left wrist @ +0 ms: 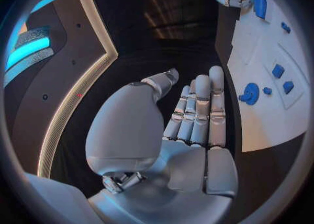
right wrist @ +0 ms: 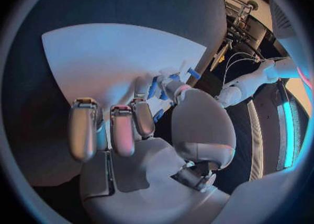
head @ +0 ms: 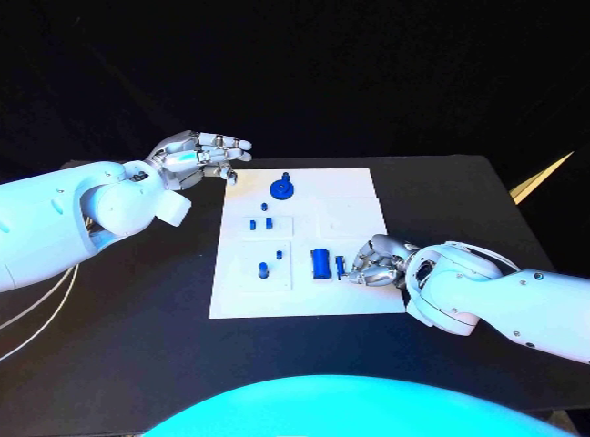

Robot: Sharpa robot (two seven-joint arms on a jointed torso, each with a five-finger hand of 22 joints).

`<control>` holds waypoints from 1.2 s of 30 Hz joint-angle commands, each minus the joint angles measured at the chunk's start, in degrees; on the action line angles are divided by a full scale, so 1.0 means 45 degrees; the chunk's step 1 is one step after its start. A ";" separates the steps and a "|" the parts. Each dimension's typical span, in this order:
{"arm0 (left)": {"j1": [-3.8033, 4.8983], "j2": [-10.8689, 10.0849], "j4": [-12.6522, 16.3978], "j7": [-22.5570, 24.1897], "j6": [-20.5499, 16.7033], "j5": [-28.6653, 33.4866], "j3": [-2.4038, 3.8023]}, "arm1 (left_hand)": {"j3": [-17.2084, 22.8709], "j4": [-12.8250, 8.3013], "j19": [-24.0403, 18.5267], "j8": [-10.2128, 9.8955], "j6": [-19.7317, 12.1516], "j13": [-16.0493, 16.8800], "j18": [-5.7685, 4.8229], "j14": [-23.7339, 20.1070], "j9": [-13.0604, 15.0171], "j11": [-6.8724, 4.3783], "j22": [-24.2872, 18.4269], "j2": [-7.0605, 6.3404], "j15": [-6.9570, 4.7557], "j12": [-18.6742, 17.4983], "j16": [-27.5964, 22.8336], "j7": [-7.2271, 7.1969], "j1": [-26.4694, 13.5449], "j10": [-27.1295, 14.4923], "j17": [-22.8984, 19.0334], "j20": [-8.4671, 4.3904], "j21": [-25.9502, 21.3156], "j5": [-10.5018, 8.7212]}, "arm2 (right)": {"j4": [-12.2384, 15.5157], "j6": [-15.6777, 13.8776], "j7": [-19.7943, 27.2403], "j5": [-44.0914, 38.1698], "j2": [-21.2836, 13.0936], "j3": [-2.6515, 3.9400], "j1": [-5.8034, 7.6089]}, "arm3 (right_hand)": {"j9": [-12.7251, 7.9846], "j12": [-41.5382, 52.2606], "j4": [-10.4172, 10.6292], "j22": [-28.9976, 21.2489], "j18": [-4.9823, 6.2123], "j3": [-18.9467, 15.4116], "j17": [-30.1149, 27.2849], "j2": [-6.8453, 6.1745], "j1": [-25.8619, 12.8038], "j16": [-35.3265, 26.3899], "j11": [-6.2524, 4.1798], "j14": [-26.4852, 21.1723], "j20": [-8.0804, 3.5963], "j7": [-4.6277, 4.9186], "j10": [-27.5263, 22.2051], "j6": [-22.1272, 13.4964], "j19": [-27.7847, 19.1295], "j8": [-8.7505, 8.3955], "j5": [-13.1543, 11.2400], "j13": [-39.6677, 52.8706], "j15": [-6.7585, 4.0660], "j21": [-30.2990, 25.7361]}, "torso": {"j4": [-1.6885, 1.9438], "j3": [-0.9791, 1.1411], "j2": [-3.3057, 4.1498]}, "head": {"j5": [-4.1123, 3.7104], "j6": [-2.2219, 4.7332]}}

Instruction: Assemble the parts on the task board

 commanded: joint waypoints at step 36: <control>-0.0347 0.0523 -0.0597 0.1279 -0.1718 0.0458 -0.0209 | -0.0369 0.0368 -0.1727 0.0578 -0.0027 -0.0211 -0.0276 -0.2389 -0.0371 0.0100 -0.1166 0.0011 0.0295 0.0454 -0.2210 -0.0003 -0.0018 -0.0337 -0.1343 0.0392 -0.2088 -0.0026 | -0.2683 -0.1716 0.8742 0.8521 0.0006 0.0193 0.1124 | -0.0941 -0.3582 -0.0373 0.1094 0.0655 -0.1132 -0.1238 -0.0080 0.1631 -0.1781 0.0575 0.0225 0.0334 0.0906 -0.2751 -0.1847 -0.0906 -0.1182 0.1561 -0.1518 0.0555 -0.6046 | -0.0122 -0.0258 -0.0715 | 0.0090 0.0861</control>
